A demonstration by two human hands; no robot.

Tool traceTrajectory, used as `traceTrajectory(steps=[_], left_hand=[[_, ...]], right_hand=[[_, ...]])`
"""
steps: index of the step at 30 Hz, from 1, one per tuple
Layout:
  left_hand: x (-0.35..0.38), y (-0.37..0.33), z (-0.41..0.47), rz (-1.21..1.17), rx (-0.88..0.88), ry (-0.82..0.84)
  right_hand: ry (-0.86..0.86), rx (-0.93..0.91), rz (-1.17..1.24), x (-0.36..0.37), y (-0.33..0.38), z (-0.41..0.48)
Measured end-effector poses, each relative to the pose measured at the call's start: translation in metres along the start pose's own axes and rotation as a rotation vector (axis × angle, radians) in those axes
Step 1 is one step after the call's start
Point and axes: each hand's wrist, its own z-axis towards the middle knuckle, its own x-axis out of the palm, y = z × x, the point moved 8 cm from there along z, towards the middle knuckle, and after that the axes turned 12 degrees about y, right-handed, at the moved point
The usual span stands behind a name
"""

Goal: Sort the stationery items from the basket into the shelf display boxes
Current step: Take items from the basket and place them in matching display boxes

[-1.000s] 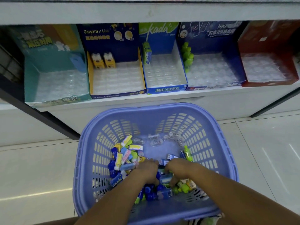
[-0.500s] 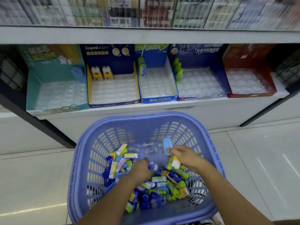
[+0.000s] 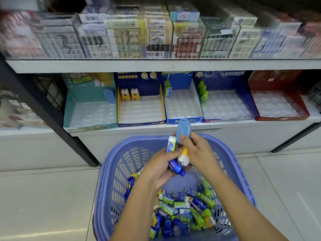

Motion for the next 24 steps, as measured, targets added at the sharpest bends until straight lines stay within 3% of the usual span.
traceTrajectory(steps=[11,18,24], left_hand=[[-0.025,-0.085,-0.07,0.085,0.219,-0.046],[-0.053,-0.103,-0.08,0.016,0.321,-0.179],[-0.051,-0.11,-0.077,0.11,0.385,-0.106]], right_hand=[[0.197,-0.192,-0.126,0.087,0.077,0.036],[0.234,-0.09,-0.151,0.123,0.089,0.064],[0.163,-0.065,-0.159,0.128,0.085,0.071]])
